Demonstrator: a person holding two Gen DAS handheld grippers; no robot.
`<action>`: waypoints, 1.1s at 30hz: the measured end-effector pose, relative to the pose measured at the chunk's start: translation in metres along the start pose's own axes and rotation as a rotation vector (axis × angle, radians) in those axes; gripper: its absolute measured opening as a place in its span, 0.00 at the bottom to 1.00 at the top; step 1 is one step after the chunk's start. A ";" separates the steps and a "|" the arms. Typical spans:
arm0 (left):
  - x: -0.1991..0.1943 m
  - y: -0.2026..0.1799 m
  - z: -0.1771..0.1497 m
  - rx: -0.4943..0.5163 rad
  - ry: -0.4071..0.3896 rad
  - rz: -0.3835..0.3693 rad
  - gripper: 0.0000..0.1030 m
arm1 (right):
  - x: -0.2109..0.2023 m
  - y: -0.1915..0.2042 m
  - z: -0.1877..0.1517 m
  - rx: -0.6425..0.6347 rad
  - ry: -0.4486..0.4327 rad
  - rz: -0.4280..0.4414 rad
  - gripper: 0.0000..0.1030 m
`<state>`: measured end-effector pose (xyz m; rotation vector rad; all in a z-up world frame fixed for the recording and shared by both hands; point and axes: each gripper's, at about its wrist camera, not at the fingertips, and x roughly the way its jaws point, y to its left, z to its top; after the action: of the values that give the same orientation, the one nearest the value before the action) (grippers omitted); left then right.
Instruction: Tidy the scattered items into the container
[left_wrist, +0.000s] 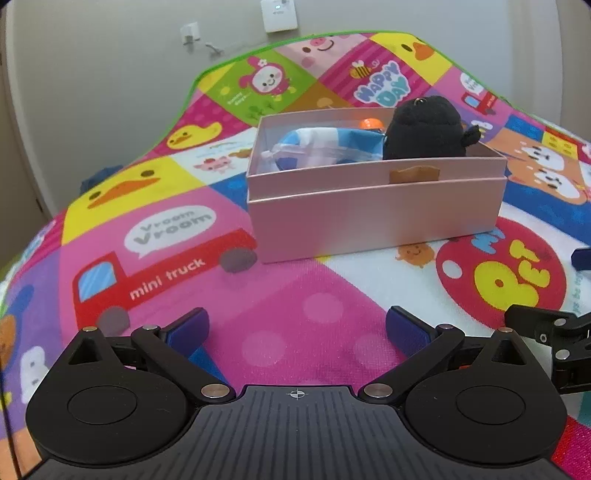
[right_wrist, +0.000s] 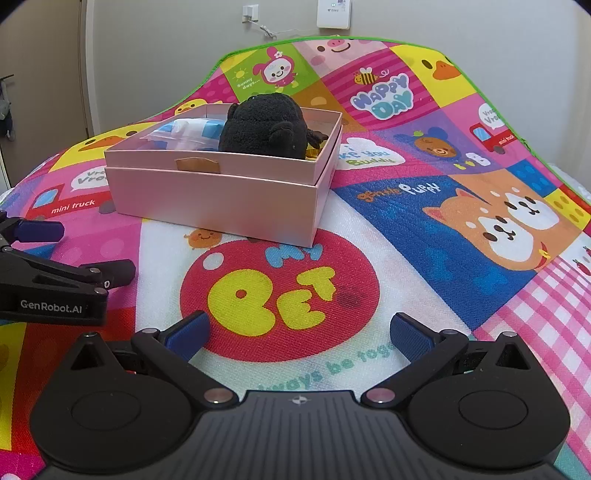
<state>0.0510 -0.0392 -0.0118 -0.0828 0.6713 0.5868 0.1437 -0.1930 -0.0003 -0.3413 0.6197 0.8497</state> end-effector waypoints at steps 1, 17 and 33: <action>0.001 0.003 0.000 -0.016 0.006 -0.014 1.00 | 0.000 0.000 0.000 0.000 0.000 0.000 1.00; 0.002 0.006 -0.001 -0.033 0.008 -0.017 1.00 | 0.000 0.000 0.000 0.000 0.000 0.000 1.00; 0.002 0.006 -0.001 -0.034 0.009 -0.016 1.00 | 0.000 0.000 0.000 0.000 0.000 0.000 1.00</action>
<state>0.0485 -0.0333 -0.0133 -0.1223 0.6689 0.5827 0.1436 -0.1926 -0.0003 -0.3417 0.6194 0.8497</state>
